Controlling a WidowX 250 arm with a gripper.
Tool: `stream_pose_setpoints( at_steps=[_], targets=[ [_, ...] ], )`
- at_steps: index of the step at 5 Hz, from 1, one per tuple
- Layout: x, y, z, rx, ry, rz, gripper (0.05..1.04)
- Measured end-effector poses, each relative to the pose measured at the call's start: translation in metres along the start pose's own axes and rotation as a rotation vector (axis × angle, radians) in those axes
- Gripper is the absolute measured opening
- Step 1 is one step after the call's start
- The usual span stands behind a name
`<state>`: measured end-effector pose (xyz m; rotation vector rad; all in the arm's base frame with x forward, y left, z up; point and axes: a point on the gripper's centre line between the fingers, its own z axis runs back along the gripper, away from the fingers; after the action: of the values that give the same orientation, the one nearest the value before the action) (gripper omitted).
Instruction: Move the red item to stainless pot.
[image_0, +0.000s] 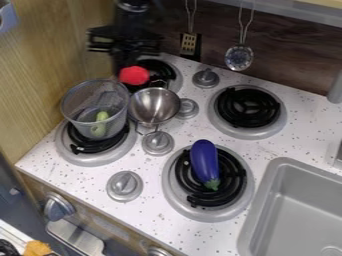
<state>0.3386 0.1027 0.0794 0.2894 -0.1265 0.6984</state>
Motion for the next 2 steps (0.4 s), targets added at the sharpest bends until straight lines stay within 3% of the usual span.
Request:
stream_pose_setpoints(
  at_steps=[2],
  targets=[
    [-0.003, -0.032, -0.007, -0.050, -0.181, -0.123, 0.069]
  ],
)
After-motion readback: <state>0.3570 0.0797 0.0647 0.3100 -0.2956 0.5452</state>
